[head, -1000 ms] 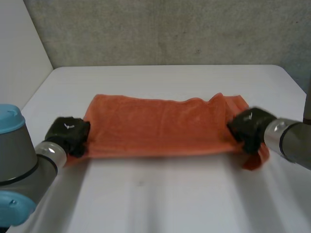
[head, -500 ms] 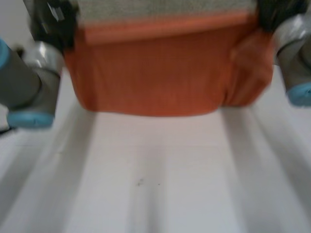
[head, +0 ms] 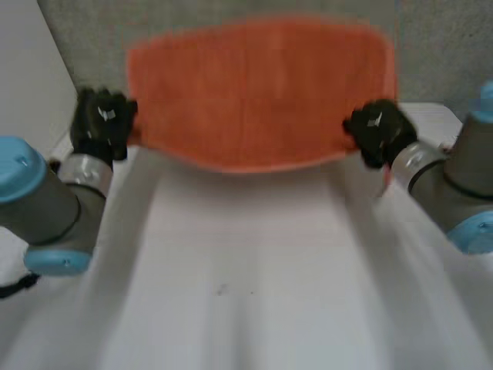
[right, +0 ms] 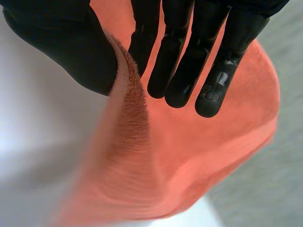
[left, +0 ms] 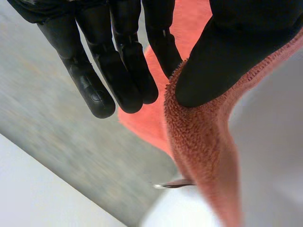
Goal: Fold the laundry
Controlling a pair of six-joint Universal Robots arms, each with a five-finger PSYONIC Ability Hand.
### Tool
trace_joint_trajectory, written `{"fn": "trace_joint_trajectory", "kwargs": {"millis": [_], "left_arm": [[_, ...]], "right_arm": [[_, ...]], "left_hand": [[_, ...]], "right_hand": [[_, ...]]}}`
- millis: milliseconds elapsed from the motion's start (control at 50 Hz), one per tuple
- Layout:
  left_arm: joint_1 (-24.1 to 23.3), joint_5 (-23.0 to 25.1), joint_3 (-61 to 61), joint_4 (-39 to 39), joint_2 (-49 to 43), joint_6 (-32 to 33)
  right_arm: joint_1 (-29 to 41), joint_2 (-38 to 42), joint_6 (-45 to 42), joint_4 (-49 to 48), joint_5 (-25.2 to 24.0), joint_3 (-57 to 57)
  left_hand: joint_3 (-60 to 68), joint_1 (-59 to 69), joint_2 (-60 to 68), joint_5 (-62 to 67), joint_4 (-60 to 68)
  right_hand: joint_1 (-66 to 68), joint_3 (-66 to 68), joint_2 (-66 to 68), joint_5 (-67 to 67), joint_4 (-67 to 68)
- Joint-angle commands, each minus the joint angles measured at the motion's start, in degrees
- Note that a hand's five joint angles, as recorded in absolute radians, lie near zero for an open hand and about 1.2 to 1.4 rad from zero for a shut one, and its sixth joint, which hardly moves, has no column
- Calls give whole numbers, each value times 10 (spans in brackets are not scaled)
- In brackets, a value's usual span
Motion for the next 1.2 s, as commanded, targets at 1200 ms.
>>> {"fn": "trace_joint_trajectory", "kwargs": {"millis": [1200], "left_arm": [[18, -6, -118, -45, -16, -3]], "right_arm": [[-140, 57, 349, -51, -49, 154]], "left_hand": [[116, 162, 112, 133, 114]], "right_hand": [[240, 122, 126, 129, 116]]}}
